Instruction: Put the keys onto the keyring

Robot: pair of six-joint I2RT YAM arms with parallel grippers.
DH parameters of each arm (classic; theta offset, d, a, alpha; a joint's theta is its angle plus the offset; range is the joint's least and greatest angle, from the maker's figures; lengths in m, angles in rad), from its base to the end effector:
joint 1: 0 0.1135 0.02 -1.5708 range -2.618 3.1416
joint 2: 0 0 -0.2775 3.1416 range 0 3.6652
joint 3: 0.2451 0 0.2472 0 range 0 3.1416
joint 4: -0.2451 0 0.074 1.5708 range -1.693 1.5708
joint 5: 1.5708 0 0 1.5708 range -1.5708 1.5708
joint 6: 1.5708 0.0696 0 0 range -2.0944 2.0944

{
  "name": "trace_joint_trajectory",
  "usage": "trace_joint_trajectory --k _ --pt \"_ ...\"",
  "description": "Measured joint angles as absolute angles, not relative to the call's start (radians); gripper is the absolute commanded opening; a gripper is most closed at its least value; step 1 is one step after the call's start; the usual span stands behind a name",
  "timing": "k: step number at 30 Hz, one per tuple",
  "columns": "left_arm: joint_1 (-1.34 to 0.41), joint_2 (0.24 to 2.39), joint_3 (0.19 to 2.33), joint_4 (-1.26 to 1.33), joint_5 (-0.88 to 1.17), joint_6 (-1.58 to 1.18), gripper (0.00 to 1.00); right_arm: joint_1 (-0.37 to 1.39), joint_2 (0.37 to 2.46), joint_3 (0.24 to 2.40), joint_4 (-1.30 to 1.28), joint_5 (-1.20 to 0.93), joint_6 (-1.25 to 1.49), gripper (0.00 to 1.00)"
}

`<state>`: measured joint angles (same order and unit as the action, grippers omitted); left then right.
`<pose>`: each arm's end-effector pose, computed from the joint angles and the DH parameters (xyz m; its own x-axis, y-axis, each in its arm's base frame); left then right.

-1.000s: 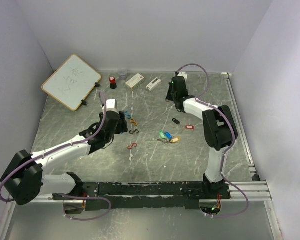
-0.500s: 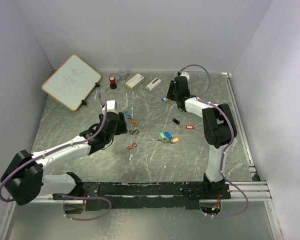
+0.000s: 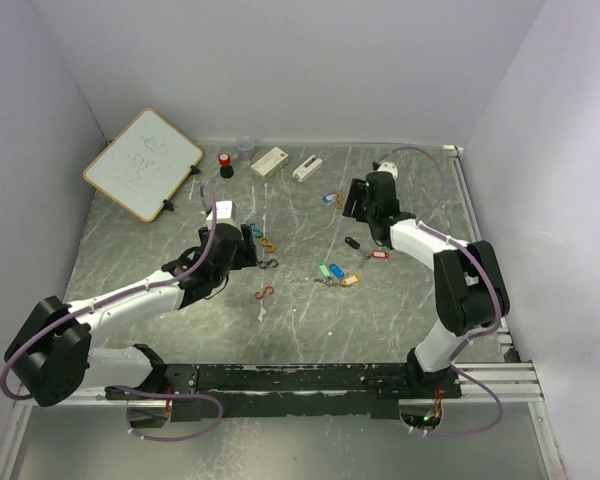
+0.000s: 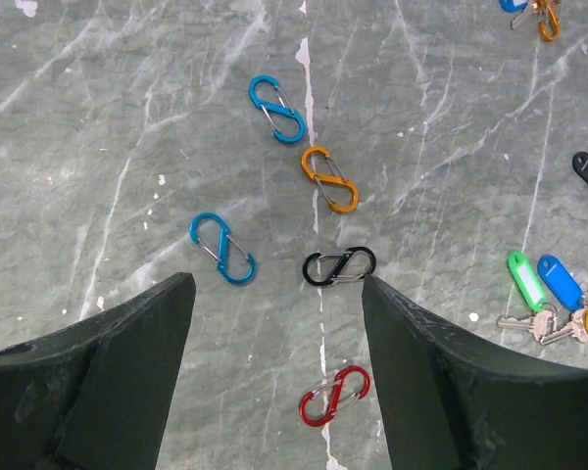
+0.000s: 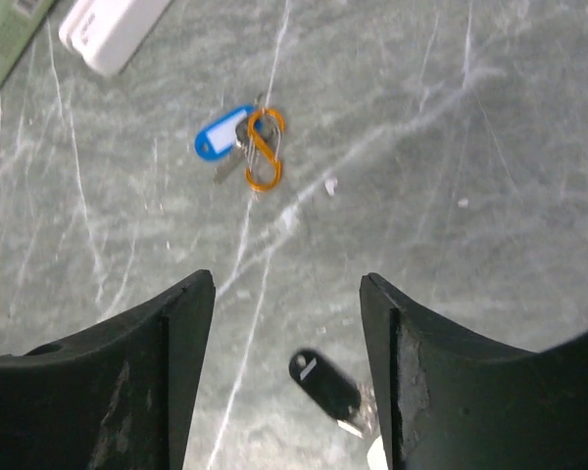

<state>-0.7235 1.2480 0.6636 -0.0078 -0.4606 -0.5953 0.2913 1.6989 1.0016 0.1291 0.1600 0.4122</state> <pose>0.2290 -0.1610 0.2183 -0.5239 -0.2074 -0.8261 0.0276 0.9653 -0.2598 0.3845 0.1037 0.2039 -0.5343 0.2527 -0.8066 0.0646 0.9637 0.2591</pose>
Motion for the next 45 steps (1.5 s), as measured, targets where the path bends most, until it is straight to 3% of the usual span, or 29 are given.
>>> trace_joint_trajectory --k 6,9,13,20,40,45 --pt "-0.723 1.298 0.662 0.031 -0.421 -0.596 0.86 0.352 1.609 0.915 0.051 0.157 0.410 0.65" --pt "-0.723 1.334 0.662 0.036 -0.396 -0.596 1.00 0.399 1.579 0.871 0.019 0.162 0.410 0.65" --pt "-0.723 1.349 0.661 0.057 -0.356 -0.604 1.00 0.479 1.505 0.765 0.007 0.166 0.417 0.64" --pt "-0.723 1.358 0.659 0.078 -0.338 -0.614 0.90 0.538 1.375 0.633 0.039 0.141 0.426 0.58" --pt "-0.723 1.530 0.806 -0.149 -0.517 -0.783 0.87 0.578 1.337 0.604 0.088 0.115 0.422 0.55" --pt "-0.723 1.567 0.830 -0.200 -0.555 -0.848 0.81 0.579 1.326 0.604 0.088 0.115 0.422 0.55"
